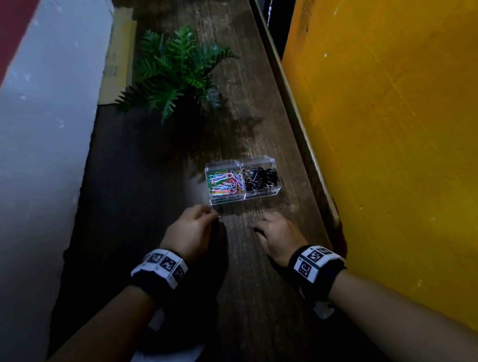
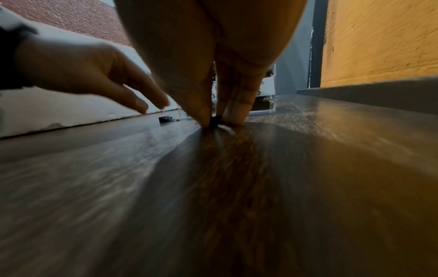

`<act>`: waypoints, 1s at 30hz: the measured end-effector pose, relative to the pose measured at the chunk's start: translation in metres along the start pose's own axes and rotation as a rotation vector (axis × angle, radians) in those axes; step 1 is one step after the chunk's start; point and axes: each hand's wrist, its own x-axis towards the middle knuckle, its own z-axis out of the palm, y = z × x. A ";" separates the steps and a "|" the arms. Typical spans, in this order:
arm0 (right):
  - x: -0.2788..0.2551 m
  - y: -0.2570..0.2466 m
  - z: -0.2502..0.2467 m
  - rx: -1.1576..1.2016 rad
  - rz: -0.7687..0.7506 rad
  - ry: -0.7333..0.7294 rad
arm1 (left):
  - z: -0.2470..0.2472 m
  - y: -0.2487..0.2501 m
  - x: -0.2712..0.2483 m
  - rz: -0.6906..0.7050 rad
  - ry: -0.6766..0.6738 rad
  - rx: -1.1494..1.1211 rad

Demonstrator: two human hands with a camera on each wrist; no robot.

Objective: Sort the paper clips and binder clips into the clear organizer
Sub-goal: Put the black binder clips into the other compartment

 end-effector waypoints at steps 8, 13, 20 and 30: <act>0.000 -0.002 -0.027 0.024 -0.013 0.212 | 0.000 -0.005 0.014 -0.008 -0.270 0.153; 0.050 0.006 -0.074 0.082 0.174 0.455 | 0.004 0.000 0.007 0.044 -0.222 0.069; 0.079 0.010 -0.083 -0.008 0.317 0.237 | -0.023 0.051 0.048 0.199 0.102 -0.092; 0.024 0.038 -0.067 0.179 0.337 0.454 | -0.036 0.096 0.143 0.199 -0.012 0.060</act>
